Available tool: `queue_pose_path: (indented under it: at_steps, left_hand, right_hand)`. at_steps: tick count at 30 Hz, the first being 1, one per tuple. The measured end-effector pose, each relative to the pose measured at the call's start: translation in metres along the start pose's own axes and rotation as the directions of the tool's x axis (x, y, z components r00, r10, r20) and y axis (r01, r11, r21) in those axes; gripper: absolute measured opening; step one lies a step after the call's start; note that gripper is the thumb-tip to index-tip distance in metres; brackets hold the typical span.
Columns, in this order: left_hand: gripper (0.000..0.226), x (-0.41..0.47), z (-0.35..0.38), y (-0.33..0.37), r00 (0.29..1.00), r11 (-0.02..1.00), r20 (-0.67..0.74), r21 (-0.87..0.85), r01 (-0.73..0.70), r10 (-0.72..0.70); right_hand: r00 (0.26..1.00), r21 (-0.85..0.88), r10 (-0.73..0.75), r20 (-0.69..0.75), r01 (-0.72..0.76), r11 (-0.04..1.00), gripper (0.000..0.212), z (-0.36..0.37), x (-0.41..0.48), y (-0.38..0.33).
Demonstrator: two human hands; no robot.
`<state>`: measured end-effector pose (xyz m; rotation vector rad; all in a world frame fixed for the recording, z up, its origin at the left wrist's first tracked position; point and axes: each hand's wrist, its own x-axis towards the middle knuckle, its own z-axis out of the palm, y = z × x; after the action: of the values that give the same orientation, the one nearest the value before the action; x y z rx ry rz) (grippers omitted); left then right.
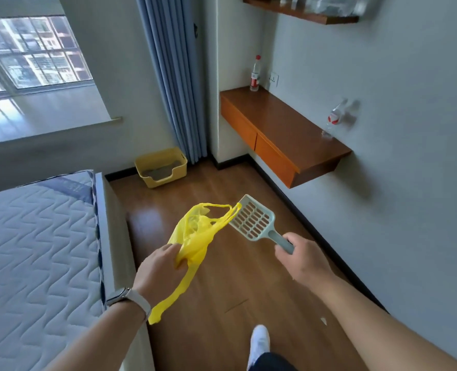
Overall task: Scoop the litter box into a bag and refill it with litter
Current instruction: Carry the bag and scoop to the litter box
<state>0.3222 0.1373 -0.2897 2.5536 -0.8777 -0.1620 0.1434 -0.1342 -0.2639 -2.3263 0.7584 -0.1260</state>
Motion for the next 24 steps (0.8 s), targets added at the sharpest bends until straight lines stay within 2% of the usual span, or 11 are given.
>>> queue_pose_path:
  at_steps: [8, 14, 19, 24]
  left_hand:
    - [0.014, 0.148, 0.021, -0.032, 0.987, 0.987, -0.017, -0.03, 0.157, -0.157]
    - [0.008, 0.281, 0.008, -0.041, 0.932, 0.932, -0.002, -0.038, 0.362, -0.362]
    - [0.007, 0.374, -0.014, -0.047, 0.907, 0.912, -0.097, -0.034, 0.409, -0.41]
    - [0.01, 0.428, -0.036, -0.064, 0.863, 0.881, -0.18, -0.054, 0.471, -0.472]
  right_hand:
    - [0.994, 0.071, 0.002, 0.106, -0.01, 0.997, 0.026, 0.042, 0.186, -0.001]
    - [0.975, 0.061, -0.064, 0.212, 0.053, 0.997, 0.023, 0.039, 0.354, -0.03]
    - [0.943, 0.036, -0.173, 0.285, 0.169, 0.985, 0.022, 0.023, 0.465, -0.061]
    - [0.917, 0.08, -0.238, 0.32, 0.225, 0.971, 0.02, 0.025, 0.528, -0.088]
